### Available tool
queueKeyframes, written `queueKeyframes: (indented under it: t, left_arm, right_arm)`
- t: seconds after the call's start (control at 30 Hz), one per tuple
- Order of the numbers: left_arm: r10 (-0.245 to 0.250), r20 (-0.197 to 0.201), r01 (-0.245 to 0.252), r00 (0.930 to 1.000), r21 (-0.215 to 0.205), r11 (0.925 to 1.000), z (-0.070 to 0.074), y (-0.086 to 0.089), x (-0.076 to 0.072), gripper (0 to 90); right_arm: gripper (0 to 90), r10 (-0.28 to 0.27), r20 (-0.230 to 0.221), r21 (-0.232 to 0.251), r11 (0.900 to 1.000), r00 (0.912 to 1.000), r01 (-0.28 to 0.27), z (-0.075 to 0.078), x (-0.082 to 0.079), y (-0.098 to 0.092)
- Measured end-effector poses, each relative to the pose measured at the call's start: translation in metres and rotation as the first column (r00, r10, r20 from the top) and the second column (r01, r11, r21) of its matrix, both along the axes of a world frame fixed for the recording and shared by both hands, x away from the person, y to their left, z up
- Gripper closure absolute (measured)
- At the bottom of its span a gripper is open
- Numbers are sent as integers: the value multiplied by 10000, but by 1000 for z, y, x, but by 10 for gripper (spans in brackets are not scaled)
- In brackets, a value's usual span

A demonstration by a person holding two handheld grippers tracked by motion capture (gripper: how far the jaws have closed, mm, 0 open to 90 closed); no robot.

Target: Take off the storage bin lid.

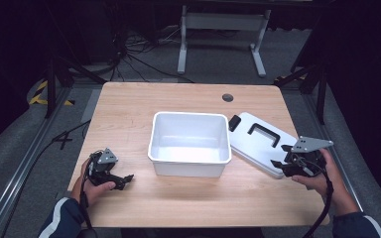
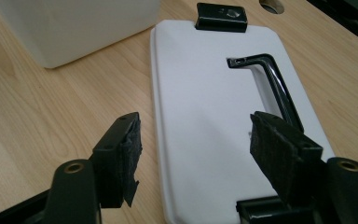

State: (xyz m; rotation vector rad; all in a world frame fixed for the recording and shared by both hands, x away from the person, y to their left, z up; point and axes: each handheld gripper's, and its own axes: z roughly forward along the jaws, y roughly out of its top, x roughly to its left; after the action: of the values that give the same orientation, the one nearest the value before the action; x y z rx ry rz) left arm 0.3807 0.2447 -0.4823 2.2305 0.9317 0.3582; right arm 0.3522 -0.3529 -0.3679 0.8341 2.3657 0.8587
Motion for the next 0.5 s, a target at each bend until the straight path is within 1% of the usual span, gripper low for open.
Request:
queueKeyframes:
  t: [0.07,0.17,0.2,0.27,0.33,0.43,0.5]
  left_arm:
    - [-3,-28,3,10000,2,10000,0,0,0,2]
    - [-5,-39,5,10000,1,10000,0,0,0,2]
    - [17,2,-17,10000,-35,10000,0,0,0,2]
    - [-3,-29,3,10000,-13,10000,0,0,0,2]
    - [-3,-31,3,10000,-1,10000,0,0,0,2]
    - [-4,-35,4,10000,-5,10000,0,0,0,2]
    - [-2,-36,2,10000,-4,10000,0,0,0,2]
  right_arm:
    - [331,49,81,59,10000,10000,-50,-1,-4,-3]
    - [322,66,50,167,9998,10000,-67,-2,-7,-6]
    - [320,87,152,198,9998,9998,-90,-4,-9,-8]
    - [317,119,79,225,9997,9999,-121,-6,-11,-10]
    - [312,134,39,318,9994,9999,-135,-10,-14,-13]
    - [308,183,132,257,9995,9997,-187,-17,-18,-17]
    - [307,161,85,261,9995,9998,-163,-23,-20,-20]
